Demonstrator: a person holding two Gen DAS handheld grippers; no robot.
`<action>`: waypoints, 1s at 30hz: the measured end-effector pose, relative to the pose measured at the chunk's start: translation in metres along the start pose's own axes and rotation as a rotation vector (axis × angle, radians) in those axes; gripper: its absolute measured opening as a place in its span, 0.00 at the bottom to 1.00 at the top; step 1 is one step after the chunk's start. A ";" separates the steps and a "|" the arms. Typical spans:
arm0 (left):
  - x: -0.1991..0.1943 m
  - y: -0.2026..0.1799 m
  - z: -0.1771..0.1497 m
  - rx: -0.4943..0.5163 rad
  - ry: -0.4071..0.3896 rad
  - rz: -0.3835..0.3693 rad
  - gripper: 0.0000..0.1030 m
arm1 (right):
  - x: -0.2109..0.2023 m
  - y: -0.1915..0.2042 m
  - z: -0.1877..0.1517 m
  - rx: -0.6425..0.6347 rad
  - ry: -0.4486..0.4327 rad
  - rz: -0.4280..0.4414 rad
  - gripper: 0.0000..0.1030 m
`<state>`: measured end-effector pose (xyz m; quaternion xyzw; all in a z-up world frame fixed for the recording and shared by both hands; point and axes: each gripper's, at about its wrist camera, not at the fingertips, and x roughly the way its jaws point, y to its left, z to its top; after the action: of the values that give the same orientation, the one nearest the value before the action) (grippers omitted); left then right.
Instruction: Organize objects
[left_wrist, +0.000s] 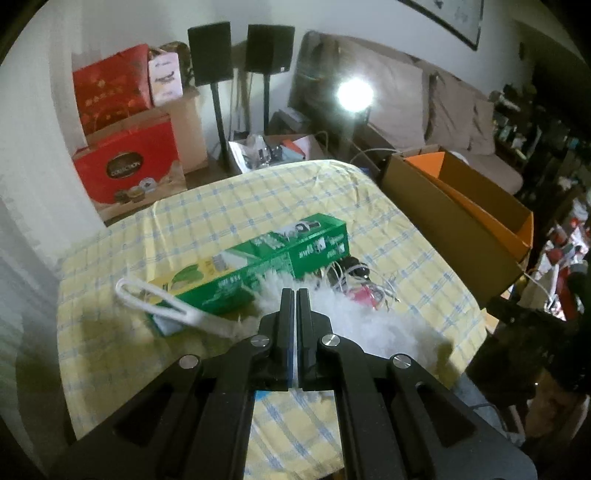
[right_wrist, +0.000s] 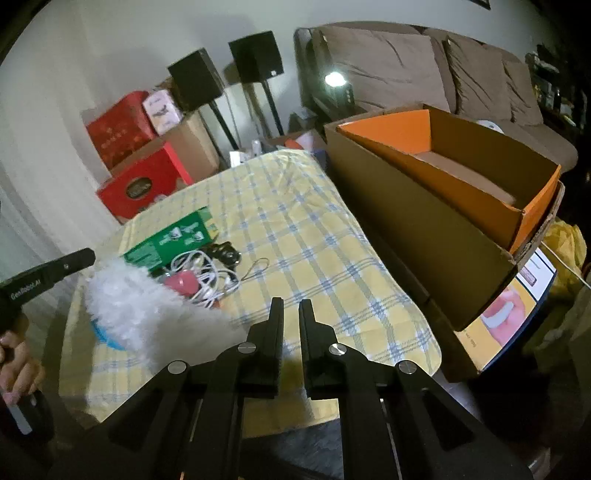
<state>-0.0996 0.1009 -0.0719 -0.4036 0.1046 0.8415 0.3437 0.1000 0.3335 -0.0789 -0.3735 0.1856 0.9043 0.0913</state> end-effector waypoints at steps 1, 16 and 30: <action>-0.008 -0.006 -0.004 -0.015 0.004 0.008 0.01 | -0.005 -0.002 -0.001 0.009 -0.003 0.018 0.08; -0.092 -0.104 -0.016 -0.112 -0.023 0.293 0.05 | -0.029 -0.002 -0.008 0.046 0.037 0.140 0.11; -0.123 -0.101 -0.009 -0.179 -0.068 0.450 0.09 | -0.007 0.004 -0.020 0.024 0.061 0.281 0.18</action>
<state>0.0267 0.1109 0.0246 -0.3705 0.1054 0.9158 0.1138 0.1163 0.3213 -0.0856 -0.3701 0.2496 0.8940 -0.0374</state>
